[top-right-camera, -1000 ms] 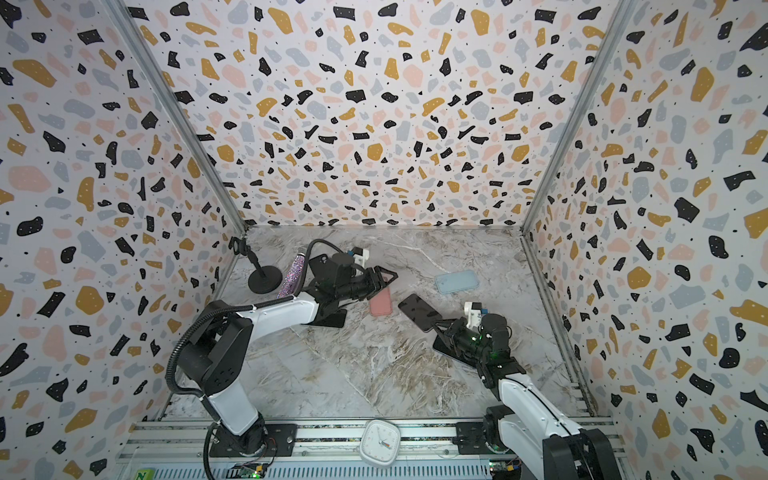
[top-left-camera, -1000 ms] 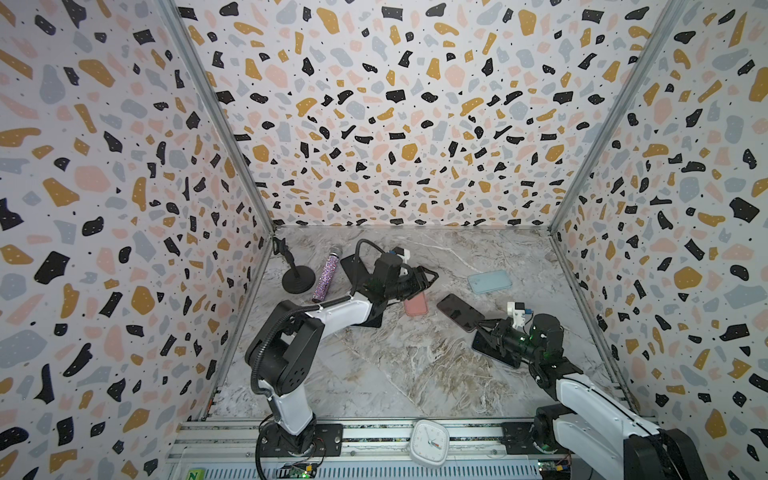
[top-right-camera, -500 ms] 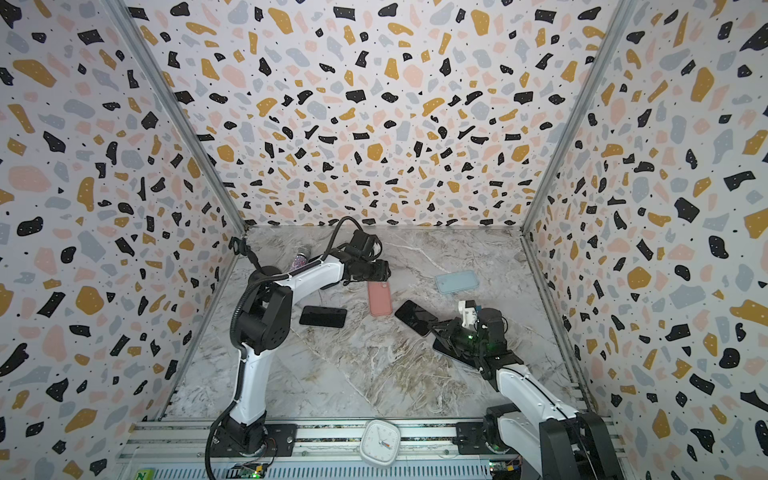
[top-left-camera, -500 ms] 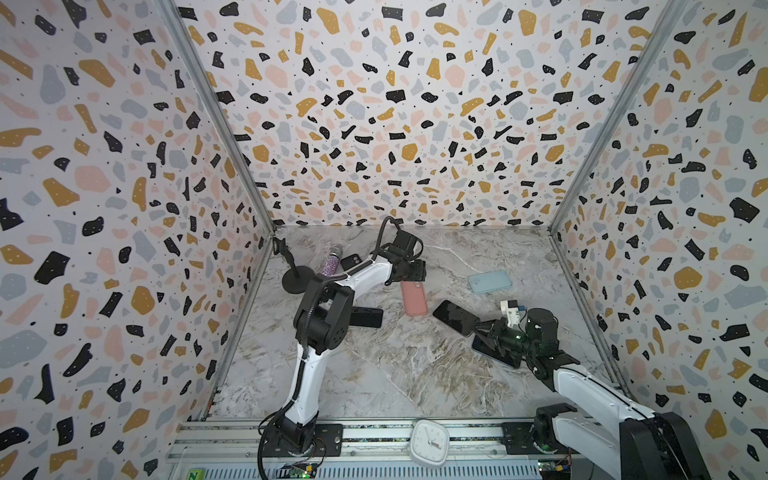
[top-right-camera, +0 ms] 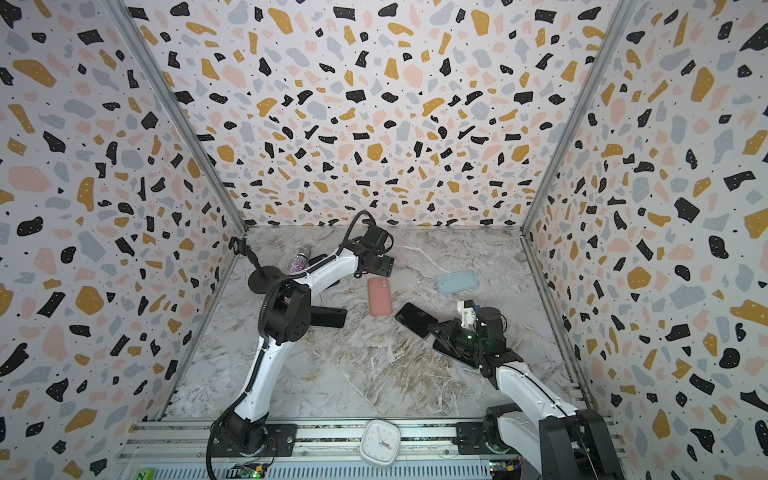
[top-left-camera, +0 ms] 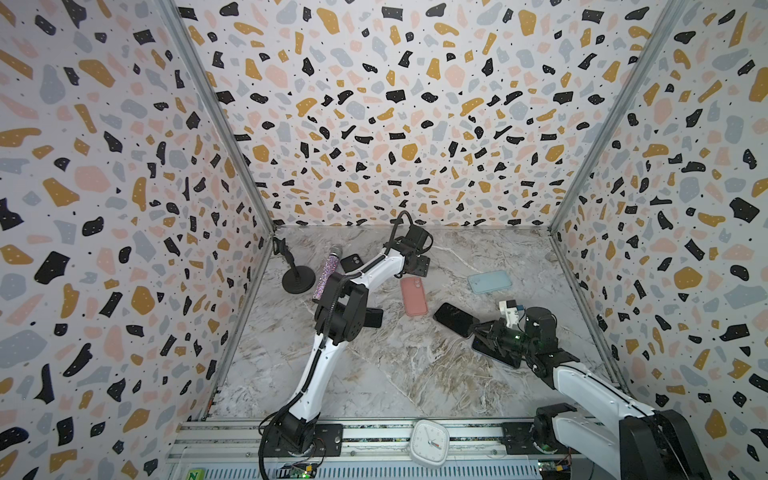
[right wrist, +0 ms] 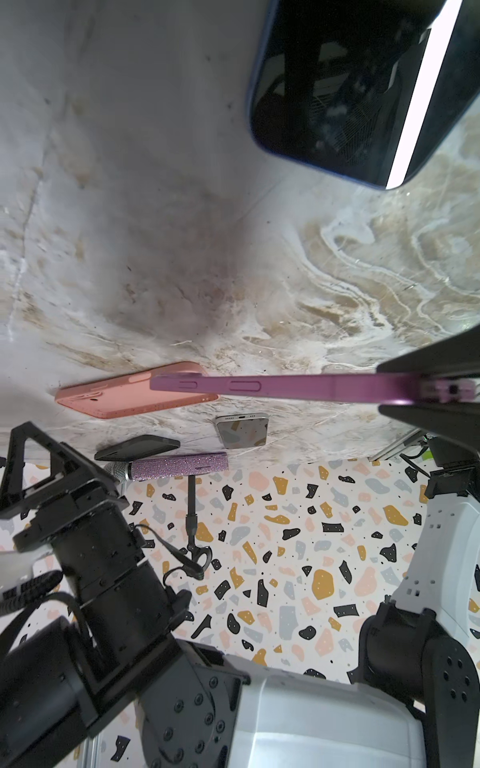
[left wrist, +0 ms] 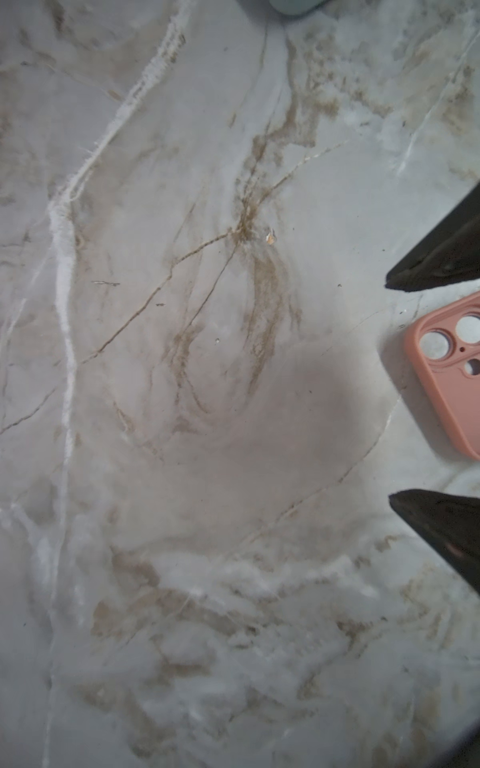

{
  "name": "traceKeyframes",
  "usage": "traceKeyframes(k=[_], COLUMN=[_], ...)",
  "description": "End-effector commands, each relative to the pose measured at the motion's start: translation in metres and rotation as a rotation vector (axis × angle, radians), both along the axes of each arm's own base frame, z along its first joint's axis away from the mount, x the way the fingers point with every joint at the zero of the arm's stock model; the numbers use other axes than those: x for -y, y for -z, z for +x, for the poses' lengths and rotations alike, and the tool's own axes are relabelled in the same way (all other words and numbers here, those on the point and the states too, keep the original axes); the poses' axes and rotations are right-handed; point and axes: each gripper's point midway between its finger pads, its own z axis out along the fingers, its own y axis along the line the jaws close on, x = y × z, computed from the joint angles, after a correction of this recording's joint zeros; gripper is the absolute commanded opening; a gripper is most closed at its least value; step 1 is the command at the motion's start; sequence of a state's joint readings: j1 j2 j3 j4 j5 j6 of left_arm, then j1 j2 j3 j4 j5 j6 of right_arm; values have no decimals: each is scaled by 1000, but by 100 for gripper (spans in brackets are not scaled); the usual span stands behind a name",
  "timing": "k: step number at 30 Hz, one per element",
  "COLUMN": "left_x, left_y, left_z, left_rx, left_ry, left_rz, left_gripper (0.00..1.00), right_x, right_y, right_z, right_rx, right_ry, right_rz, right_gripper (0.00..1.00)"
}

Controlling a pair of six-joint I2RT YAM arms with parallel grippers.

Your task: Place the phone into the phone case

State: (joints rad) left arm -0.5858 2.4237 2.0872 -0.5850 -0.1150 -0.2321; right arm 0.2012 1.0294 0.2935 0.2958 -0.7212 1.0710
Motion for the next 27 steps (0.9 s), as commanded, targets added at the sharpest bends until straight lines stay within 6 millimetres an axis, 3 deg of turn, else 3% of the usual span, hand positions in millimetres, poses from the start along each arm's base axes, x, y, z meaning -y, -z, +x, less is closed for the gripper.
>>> traceKeyframes(k=[1, 11, 20, 27], left_x=[-6, -26, -62, -57], left_y=[13, 23, 33, 38], left_z=[-7, -15, -25, -48], left_rx=[-24, -56, -125, -202], left_ry=[24, -3, -95, -88], left_rz=[96, 184, 150, 32], left_gripper=[76, 71, 65, 69], right_x=[-5, -11, -16, -16], right_y=[-27, -28, -30, -32], right_z=[8, 7, 4, 3], right_rx=[91, 97, 104, 111], right_ry=[-25, -32, -41, -45], right_rz=[7, -4, -8, -9], right_gripper=[0, 0, 0, 0])
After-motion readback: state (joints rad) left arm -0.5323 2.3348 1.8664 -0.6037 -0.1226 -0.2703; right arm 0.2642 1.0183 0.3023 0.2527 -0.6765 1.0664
